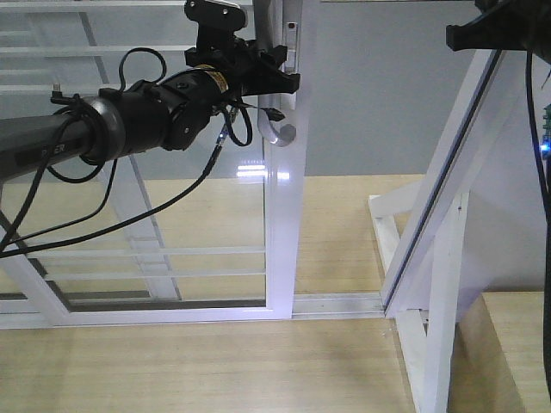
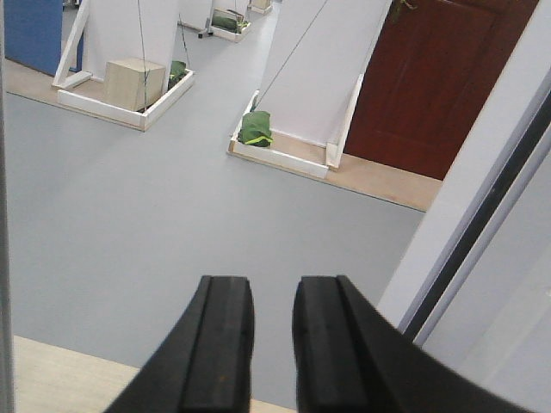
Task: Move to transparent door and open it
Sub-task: 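Slide the door further open with the left gripper holding the handle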
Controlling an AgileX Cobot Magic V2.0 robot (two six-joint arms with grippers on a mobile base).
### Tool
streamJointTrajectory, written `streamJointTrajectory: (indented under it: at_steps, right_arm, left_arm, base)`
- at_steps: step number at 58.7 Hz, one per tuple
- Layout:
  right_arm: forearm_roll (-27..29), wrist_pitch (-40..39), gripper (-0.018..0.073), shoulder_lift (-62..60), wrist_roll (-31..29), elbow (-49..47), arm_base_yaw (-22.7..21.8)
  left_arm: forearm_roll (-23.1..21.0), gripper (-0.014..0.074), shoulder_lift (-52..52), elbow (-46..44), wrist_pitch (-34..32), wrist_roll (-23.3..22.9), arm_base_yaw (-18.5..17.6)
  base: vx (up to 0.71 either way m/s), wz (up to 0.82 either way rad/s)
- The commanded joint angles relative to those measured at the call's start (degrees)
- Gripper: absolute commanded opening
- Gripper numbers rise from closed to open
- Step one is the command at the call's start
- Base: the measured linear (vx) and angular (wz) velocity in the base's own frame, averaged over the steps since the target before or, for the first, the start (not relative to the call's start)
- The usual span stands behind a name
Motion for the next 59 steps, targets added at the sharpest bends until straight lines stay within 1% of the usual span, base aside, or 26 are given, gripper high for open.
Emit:
streamJointTrajectory:
  at_steps: [1, 22, 31, 38, 45, 59]
  right_arm:
    - [-0.3, -4.9, 0.0243, -2.4, -0.5, -1.7, -0.2]
    - [-0.3, -5.1, 0.0243, -2.4, -0.4, -1.7, -0.2]
    - [-0.3, -5.1, 0.0243, -2.4, -0.3, -1.7, -0.2]
    - [-0.2, -5.1, 0.0243, -2.4, -0.3, -1.7, -0.2]
    - [-0.1, -5.1, 0.0243, -2.4, -0.3, -1.7, -0.2]
    - [0.0, -5.1, 0.0243, -2.4, -0.3, -1.7, -0.2]
  left_arm:
    - [-1.1, 0.0119, -4.2, -2.0, -1.0, -0.6, 0.5]
    - [-1.1, 0.0128, -7.3, -2.0, 6.6, -0.4, 2.8]
    - [-1.0, 0.0129, -8.6, -2.0, 9.7, 1.1, 3.7]
    - [-1.0, 0.0129, -9.6, -1.9, 12.4, 1.4, 4.3]
    - [-0.9, 0.0129, -10.5, -1.9, 14.5, 2.7, 5.4]
    - [-0.4, 0.0129, -13.3, -1.7, 17.9, 2.7, 8.1]
  base:
    - [0.00, 0.00]
    - [0.00, 0.00]
    - [0.00, 0.00]
    - [0.00, 0.00]
    - [0.00, 0.00]
    - [0.00, 0.00]
